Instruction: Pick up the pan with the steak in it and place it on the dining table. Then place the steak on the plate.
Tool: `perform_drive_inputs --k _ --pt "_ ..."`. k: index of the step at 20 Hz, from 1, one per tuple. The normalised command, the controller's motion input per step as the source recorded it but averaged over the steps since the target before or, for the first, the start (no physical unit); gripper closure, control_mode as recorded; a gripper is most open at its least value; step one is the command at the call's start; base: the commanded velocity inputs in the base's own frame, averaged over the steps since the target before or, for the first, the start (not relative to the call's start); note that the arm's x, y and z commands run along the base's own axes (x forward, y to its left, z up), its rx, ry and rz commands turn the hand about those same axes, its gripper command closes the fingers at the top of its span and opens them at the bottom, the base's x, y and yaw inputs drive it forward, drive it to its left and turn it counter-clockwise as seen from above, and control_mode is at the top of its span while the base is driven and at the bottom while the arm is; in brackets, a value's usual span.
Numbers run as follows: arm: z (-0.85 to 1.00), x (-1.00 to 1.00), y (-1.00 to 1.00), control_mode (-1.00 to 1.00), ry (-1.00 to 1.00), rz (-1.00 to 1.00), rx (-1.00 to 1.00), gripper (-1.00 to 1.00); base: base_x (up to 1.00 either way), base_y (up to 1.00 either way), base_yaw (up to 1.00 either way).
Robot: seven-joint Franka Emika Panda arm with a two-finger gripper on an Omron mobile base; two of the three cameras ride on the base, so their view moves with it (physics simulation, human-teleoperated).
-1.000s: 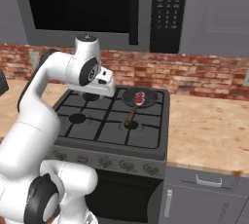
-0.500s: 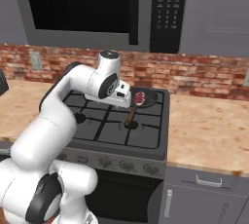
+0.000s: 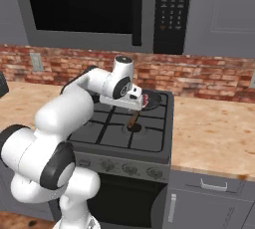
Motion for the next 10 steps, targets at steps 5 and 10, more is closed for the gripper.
perform_drive_inputs --k 5,10 --pt "-0.26 0.39 -0.17 -1.00 0.01 0.00 -0.03 -1.00 0.00 0.00 0.00" --pt "-0.32 0.23 -0.11 -1.00 -0.01 0.00 -0.03 -1.00 0.00 0.00 0.00"
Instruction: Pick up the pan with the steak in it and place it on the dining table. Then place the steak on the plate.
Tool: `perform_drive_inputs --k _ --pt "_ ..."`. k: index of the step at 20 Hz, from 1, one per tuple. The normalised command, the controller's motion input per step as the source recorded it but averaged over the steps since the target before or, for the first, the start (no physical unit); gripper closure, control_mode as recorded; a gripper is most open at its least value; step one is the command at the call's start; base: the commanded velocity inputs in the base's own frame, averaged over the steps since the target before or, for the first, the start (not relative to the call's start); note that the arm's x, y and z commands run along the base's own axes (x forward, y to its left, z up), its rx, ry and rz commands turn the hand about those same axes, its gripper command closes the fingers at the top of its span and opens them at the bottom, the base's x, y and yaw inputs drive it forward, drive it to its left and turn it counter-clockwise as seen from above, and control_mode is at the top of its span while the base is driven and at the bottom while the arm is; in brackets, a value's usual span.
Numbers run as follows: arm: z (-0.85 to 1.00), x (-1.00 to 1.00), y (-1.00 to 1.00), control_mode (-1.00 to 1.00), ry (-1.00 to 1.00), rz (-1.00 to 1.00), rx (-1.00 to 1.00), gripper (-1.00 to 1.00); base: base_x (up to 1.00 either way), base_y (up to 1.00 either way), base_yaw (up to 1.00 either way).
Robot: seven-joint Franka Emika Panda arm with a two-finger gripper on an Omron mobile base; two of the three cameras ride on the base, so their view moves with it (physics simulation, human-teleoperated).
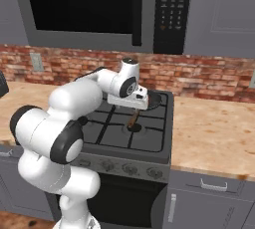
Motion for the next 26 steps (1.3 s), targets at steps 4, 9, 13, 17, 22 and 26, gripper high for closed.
perform_drive_inputs --k 4,9,13,17,22,26 --pt "-0.45 0.09 -0.01 -1.00 -0.06 0.00 -0.05 -1.00 0.00 0.00 0.00" --pt "-0.36 0.15 -0.01 -1.00 -0.07 0.00 -0.03 -1.00 0.00 0.00 0.00" --pt "-0.28 0.26 -0.04 -1.00 -0.06 0.00 -0.02 -1.00 0.00 0.00 0.00" --pt "-0.30 0.30 -0.04 -1.00 -0.05 0.00 -0.02 -1.00 0.00 0.00 0.00" --pt "-0.20 0.39 -0.14 -1.00 -0.01 0.00 -0.01 -1.00 0.00 0.00 0.00" --pt "-0.22 0.32 -0.18 -1.00 -0.01 0.00 0.00 -1.00 0.00 0.00 0.00"
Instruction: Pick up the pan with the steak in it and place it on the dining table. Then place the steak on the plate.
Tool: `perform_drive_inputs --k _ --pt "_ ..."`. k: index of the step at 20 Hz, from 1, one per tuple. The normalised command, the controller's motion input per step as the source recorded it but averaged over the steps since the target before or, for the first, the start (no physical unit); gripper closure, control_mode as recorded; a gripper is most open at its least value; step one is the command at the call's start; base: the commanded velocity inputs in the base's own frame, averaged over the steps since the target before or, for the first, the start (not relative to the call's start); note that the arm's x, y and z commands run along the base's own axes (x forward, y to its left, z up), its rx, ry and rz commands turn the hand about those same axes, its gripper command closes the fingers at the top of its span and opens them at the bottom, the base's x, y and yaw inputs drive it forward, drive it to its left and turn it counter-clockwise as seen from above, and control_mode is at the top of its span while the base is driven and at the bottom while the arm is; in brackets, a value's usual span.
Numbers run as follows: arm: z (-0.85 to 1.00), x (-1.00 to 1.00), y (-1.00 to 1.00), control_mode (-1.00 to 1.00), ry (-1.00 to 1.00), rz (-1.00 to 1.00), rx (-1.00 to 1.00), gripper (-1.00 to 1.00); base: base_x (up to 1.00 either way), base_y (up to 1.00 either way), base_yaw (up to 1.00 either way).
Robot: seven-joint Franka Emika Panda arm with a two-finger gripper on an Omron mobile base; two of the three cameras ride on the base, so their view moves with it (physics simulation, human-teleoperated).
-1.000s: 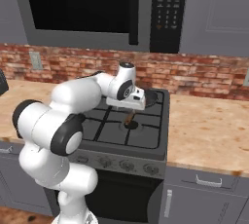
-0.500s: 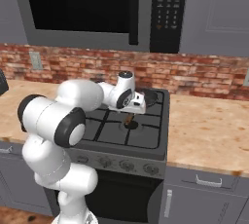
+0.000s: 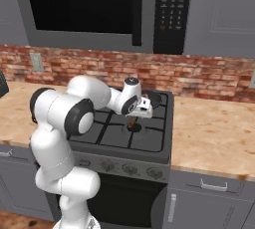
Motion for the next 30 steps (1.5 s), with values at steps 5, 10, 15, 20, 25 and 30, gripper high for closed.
perform_drive_inputs --k 5,10,15,20,25,30 --pt "-0.26 0.24 -0.02 -1.00 0.00 0.00 0.00 -1.00 0.00 0.00 0.00" --pt "-0.28 0.14 0.04 -1.00 0.00 0.00 -0.02 -1.00 0.00 0.00 0.00" --pt "-0.12 0.04 0.03 -1.00 0.01 0.00 -0.01 1.00 0.00 0.00 0.00" --pt "0.17 0.03 0.03 -1.00 0.00 -0.03 0.00 1.00 0.00 0.00 0.00" --pt "0.59 0.00 0.07 -1.00 0.00 -0.04 0.00 1.00 0.00 0.00 0.00" --pt "0.74 -0.20 0.12 -1.00 0.00 -0.01 0.00 1.00 0.00 0.00 0.00"
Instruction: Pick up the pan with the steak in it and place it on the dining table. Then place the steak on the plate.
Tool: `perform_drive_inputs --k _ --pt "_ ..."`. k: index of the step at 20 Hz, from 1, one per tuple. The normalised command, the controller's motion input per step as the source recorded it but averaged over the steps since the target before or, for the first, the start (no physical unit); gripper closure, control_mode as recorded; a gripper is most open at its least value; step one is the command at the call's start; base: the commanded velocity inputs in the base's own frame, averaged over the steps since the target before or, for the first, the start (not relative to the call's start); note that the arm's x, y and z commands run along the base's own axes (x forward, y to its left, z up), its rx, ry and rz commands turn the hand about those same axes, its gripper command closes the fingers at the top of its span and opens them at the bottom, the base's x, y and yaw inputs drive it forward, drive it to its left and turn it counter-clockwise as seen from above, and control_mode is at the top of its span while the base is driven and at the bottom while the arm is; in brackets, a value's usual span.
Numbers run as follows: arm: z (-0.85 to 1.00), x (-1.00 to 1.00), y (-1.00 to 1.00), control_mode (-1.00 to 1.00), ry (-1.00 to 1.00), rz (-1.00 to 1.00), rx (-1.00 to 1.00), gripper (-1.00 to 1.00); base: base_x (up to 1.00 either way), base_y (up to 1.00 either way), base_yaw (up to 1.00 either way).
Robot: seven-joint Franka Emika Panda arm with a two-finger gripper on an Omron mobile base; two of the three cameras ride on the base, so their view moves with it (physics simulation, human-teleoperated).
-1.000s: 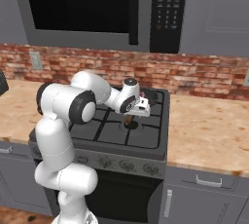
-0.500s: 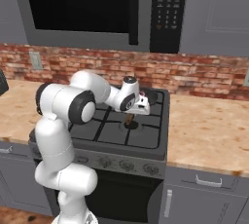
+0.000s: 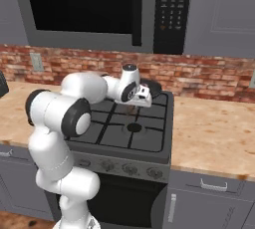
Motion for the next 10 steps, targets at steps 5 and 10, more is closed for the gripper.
perform_drive_inputs --k 5,10 --pt "0.67 -0.51 0.22 -1.00 0.01 0.03 0.00 1.00 0.00 0.00 0.00" --pt "0.52 -0.77 0.27 -1.00 0.04 0.08 0.00 1.00 0.00 0.00 0.00"
